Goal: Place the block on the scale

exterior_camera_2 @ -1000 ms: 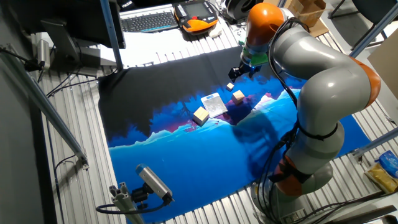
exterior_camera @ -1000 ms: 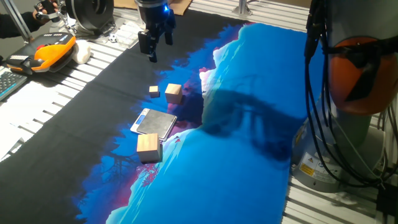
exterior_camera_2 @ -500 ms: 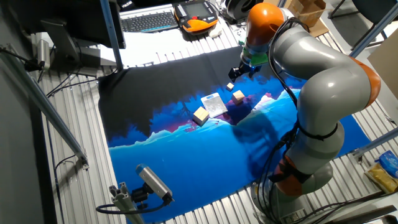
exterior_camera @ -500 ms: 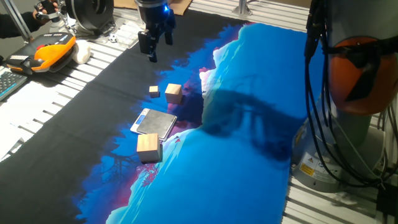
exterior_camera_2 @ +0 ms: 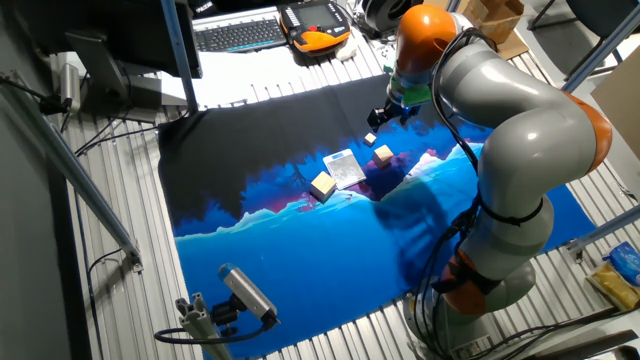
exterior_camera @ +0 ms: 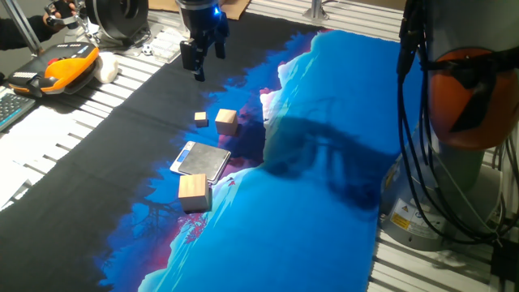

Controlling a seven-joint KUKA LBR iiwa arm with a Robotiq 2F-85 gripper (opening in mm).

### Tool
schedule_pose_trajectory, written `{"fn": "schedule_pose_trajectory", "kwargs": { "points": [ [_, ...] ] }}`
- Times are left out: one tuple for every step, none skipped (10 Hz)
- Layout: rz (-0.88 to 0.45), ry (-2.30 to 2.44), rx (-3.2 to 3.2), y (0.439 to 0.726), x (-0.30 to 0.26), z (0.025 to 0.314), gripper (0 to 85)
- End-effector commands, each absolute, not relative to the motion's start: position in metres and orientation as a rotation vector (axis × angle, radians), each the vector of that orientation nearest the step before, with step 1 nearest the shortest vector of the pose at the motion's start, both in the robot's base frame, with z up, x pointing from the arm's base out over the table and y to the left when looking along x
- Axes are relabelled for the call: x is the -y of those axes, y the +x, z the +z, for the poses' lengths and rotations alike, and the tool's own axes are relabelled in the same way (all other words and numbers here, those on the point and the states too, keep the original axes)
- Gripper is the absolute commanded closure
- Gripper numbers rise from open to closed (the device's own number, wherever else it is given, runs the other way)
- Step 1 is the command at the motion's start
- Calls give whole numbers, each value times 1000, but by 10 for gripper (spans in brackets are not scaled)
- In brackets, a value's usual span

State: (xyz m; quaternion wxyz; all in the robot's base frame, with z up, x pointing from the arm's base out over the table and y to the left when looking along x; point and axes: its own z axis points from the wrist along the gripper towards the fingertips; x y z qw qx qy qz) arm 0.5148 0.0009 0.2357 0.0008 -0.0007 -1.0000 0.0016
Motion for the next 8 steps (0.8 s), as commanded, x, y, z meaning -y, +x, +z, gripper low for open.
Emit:
{"fn": "schedule_pose_trajectory", "kwargs": {
  "points": [
    [-11, -385, 2862, 515, -1, 236, 850],
    [-16, -377, 2853, 515, -1, 236, 850],
    [-25, -386, 2847, 515, -1, 236, 850],
    [-25, -386, 2847, 515, -1, 236, 850],
    [-25, -386, 2847, 515, -1, 236, 850],
    [-25, -389, 2847, 515, -1, 236, 850],
    [-29, -395, 2845, 515, -1, 236, 850],
    [-28, -393, 2845, 515, -1, 236, 850]
  ]
}}
